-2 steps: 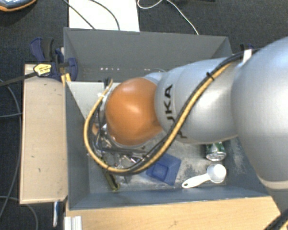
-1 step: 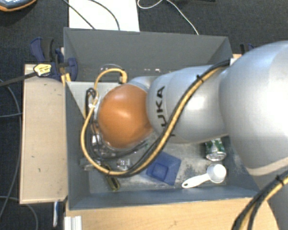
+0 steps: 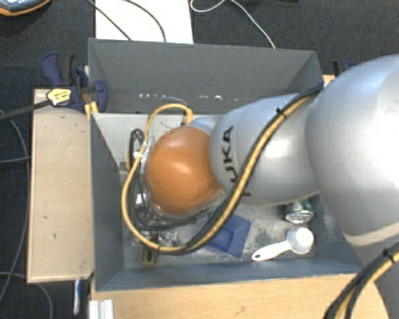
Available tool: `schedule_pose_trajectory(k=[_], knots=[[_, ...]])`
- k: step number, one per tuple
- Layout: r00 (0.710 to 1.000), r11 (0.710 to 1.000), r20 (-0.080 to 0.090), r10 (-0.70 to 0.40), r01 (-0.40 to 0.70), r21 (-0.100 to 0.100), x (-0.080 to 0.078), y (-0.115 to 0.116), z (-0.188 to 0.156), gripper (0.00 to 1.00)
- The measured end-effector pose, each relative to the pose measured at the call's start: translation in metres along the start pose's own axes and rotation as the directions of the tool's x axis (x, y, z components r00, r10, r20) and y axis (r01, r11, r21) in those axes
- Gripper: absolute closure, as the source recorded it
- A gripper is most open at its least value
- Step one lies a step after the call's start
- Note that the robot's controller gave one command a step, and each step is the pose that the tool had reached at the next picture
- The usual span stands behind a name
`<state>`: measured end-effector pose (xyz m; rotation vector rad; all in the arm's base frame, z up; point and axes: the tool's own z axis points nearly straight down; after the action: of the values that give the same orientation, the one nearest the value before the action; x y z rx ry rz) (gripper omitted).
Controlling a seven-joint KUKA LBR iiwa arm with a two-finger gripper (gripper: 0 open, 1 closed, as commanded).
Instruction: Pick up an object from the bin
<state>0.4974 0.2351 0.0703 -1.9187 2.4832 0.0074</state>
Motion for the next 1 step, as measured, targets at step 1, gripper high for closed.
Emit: schedule_pose_trajectory(k=[1], knots=[[1.0, 1.0, 0.0, 0.001, -0.001, 0.0, 0.0, 0.0, 0.0, 1.0]])
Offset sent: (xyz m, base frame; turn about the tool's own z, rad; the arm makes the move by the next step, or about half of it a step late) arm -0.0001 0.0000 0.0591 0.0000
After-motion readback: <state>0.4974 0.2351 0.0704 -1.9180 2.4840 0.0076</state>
